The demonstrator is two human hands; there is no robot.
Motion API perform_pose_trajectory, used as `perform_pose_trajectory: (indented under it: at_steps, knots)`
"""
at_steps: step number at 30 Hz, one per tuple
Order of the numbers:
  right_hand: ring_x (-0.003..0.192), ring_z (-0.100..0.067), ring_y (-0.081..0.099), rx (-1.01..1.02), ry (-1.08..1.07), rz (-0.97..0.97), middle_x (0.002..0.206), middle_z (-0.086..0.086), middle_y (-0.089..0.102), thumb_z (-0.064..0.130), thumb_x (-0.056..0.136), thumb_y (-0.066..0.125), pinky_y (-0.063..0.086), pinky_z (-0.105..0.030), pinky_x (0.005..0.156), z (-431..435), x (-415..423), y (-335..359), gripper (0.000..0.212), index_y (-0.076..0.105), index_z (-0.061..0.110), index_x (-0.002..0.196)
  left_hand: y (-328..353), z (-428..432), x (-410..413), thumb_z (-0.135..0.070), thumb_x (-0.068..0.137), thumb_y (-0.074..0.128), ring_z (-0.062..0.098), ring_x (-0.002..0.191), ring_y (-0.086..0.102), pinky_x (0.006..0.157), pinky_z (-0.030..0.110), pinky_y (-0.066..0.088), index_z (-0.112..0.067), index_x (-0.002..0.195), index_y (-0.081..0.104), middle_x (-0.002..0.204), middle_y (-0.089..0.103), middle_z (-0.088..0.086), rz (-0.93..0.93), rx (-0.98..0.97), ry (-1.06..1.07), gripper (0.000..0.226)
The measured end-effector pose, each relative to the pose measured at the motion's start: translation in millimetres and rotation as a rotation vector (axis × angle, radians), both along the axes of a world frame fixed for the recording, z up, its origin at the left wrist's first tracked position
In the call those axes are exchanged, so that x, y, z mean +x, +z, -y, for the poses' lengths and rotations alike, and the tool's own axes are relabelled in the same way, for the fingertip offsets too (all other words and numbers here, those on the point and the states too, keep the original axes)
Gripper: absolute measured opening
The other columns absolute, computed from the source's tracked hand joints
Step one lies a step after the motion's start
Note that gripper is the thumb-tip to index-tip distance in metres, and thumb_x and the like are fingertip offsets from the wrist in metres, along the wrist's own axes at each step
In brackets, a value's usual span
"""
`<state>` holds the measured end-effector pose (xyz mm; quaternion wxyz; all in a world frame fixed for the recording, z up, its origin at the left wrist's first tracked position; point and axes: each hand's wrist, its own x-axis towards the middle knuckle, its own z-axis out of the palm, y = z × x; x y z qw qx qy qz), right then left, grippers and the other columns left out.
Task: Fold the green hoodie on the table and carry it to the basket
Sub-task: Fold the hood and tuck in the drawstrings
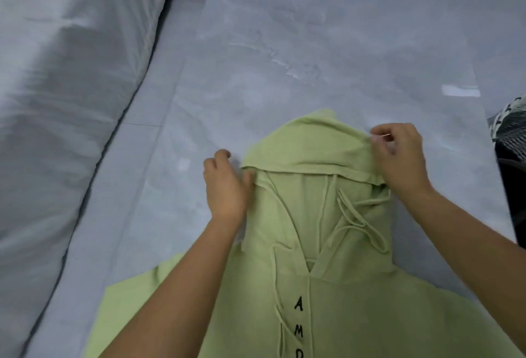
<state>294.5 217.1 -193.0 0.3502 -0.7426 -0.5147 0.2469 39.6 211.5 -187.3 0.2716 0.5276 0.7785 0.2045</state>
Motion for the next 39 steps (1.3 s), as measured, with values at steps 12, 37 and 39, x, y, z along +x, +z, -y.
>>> perform_pose_trajectory:
  at_steps: [12,37,39]
  knots:
    - [0.094,0.003,0.060,-0.269,0.522,-0.624,0.106,0.007,0.061,-0.004,0.079,0.055,0.047,-0.014,0.083,4.1,-107.3,0.9,0.049,0.050,0.021,0.121,32.9,-34.8,32.8,-0.009,0.084,0.060,0.010,0.073,0.052,0.078,0.026,0.044,-0.010,0.096,0.062,0.078,0.057,-0.004,0.551,-0.097,-0.236,0.012]
    - [0.122,-0.030,0.045,-0.050,0.371,0.351,0.129,-0.015,0.053,0.018,0.084,0.044,0.031,-0.039,0.102,-2.2,-68.7,15.3,0.043,0.052,0.008,0.125,-8.6,-43.8,25.8,-0.035,0.089,0.042,0.017,0.145,0.005,0.114,0.053,0.002,-0.018,0.147,0.013,0.158,0.007,0.000,-0.599,-0.155,-0.932,0.067]
    - [0.111,-0.033,0.045,-0.143,0.228,0.441,0.117,-0.014,0.052,0.025,0.084,0.056,0.036,-0.040,0.091,8.0,-28.5,33.5,0.035,0.053,0.009,0.115,-3.6,-33.6,35.6,-0.023,0.085,0.046,0.027,0.136,0.031,0.108,0.047,0.025,-0.013,0.139,0.036,0.149,0.033,0.009,-0.491,0.089,-0.908,0.055]
